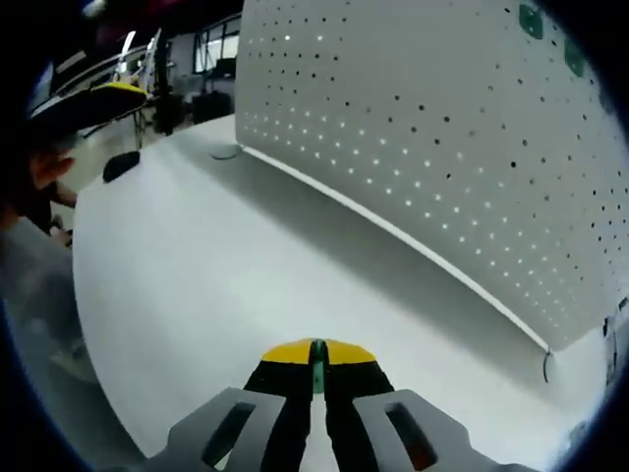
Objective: Insert the hook assembly into the mounting plate slot until the hook locks in place.
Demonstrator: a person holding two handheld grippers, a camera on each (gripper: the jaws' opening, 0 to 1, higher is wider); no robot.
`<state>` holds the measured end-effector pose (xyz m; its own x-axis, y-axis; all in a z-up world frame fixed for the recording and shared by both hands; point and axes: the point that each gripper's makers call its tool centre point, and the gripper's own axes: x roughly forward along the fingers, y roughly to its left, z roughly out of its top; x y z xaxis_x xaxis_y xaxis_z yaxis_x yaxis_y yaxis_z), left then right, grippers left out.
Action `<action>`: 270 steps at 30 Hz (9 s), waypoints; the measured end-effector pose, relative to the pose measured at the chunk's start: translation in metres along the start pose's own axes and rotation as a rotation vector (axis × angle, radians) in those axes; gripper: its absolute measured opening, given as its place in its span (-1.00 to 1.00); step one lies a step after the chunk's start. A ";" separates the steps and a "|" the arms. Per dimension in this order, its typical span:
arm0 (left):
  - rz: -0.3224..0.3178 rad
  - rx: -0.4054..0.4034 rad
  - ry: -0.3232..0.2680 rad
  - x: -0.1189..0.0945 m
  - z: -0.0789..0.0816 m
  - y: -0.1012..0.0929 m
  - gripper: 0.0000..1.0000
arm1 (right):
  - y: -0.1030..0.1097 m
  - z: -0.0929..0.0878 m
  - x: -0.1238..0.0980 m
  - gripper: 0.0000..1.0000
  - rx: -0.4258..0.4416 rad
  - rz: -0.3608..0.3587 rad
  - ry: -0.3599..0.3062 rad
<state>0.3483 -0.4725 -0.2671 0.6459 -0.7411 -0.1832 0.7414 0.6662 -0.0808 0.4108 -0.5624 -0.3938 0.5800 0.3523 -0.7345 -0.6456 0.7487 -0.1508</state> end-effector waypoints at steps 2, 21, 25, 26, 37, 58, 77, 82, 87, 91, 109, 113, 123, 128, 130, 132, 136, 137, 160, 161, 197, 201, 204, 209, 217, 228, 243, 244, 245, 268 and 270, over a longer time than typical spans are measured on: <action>0.000 0.002 0.003 0.000 -0.001 0.000 0.33 | -0.001 0.004 -0.003 -0.98 0.009 -0.002 -0.018; 0.000 0.000 0.042 0.002 -0.010 0.000 0.28 | 0.010 0.105 -0.082 -1.00 0.216 0.100 -0.447; 0.004 -0.017 0.037 0.002 -0.009 0.001 0.21 | 0.029 0.124 -0.101 -1.00 0.221 0.160 -0.525; 0.009 -0.030 0.036 0.002 -0.009 0.003 0.18 | 0.034 0.128 -0.104 -1.00 0.213 0.172 -0.540; 0.036 -0.174 -0.032 -0.007 0.000 0.017 -0.48 | 0.077 0.141 -0.115 -1.00 0.159 0.256 -0.594; 0.046 -0.193 -0.023 -0.013 -0.001 0.019 -0.95 | 0.093 0.131 -0.116 -0.99 0.007 0.218 -0.584; 0.068 -0.277 -0.031 -0.016 0.000 0.025 -0.98 | 0.099 0.130 -0.100 -0.96 -0.136 0.149 -0.563; 0.061 -0.281 -0.030 -0.016 0.000 0.023 -0.98 | 0.099 0.132 -0.097 -0.96 -0.144 0.148 -0.558; 0.058 -0.274 -0.020 -0.015 -0.002 0.022 -0.98 | 0.101 0.129 -0.095 -0.97 -0.173 0.141 -0.561; 0.056 -0.262 -0.031 -0.015 0.001 0.023 -0.98 | 0.098 0.132 -0.097 -0.98 -0.156 0.146 -0.575; 0.078 -0.111 -0.080 -0.012 0.011 0.020 -0.21 | 0.047 0.138 -0.110 -0.99 -0.034 0.039 -0.616; 0.062 -0.098 -0.097 -0.009 0.015 0.014 0.04 | 0.026 0.134 -0.115 -0.99 -0.013 -0.008 -0.619; 0.029 -0.094 -0.124 -0.005 0.021 0.006 0.59 | -0.032 0.131 -0.134 -0.99 0.041 -0.144 -0.649; 0.021 -0.074 -0.120 -0.003 0.020 0.001 0.73 | -0.066 0.129 -0.150 -0.99 0.066 -0.223 -0.672; 0.018 -0.068 -0.120 -0.003 0.020 0.000 0.77 | -0.079 0.130 -0.156 -0.99 0.074 -0.252 -0.677; 0.010 -0.075 -0.130 -0.003 0.022 -0.001 0.79 | -0.086 0.132 -0.161 -0.99 0.081 -0.270 -0.689; 0.004 -0.066 -0.119 -0.001 0.020 -0.003 0.81 | -0.115 0.137 -0.177 -0.99 0.087 -0.346 -0.720; 0.005 -0.061 -0.111 -0.001 0.018 -0.003 0.80 | -0.121 0.137 -0.181 -0.99 0.087 -0.361 -0.724; 0.038 -0.064 -0.070 0.000 0.008 0.007 0.78 | -0.258 0.162 -0.219 -0.99 0.161 -0.639 -0.871; 0.040 -0.062 -0.068 0.000 0.007 0.007 0.78 | -0.260 0.162 -0.217 -0.99 0.164 -0.637 -0.877; 0.081 -0.081 -0.002 0.000 -0.012 0.017 0.70 | -0.291 0.165 -0.192 -1.00 0.255 -0.570 -0.927; 0.082 -0.083 0.000 0.000 -0.013 0.018 0.69 | -0.291 0.165 -0.192 -1.00 0.250 -0.572 -0.929; 0.081 -0.083 0.001 0.000 -0.013 0.017 0.69 | -0.292 0.166 -0.194 -1.00 0.247 -0.575 -0.934; 0.082 -0.083 0.005 0.000 -0.014 0.018 0.69 | -0.293 0.167 -0.192 -1.00 0.236 -0.574 -0.926; 0.085 -0.083 0.008 0.000 -0.015 0.018 0.68 | -0.294 0.166 -0.188 -0.99 0.224 -0.577 -0.918; 0.087 -0.079 0.001 0.000 -0.012 0.019 0.69 | -0.294 0.162 -0.183 -0.94 0.234 -0.568 -0.895; 0.099 -0.054 -0.025 -0.006 0.001 0.017 0.69 | -0.262 0.134 -0.199 -0.46 0.206 -0.534 -0.866; 0.100 -0.052 -0.029 -0.007 0.003 0.017 0.69 | -0.256 0.132 -0.200 -0.42 0.193 -0.524 -0.863; 0.103 -0.049 -0.032 -0.007 0.005 0.018 0.69 | -0.251 0.130 -0.201 -0.39 0.187 -0.521 -0.857; 0.194 -0.037 -0.076 -0.050 0.028 0.018 0.72 | -0.114 0.087 -0.193 0.40 0.205 -0.259 -0.770; 0.201 -0.041 -0.081 -0.053 0.029 0.018 0.72 | -0.106 0.084 -0.193 0.47 0.208 -0.248 -0.767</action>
<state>0.3331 -0.4236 -0.2306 0.7940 -0.5959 -0.1206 0.5890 0.8031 -0.0901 0.4092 -0.6627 -0.1801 0.9193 0.3924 -0.0303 -0.3935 0.9168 -0.0682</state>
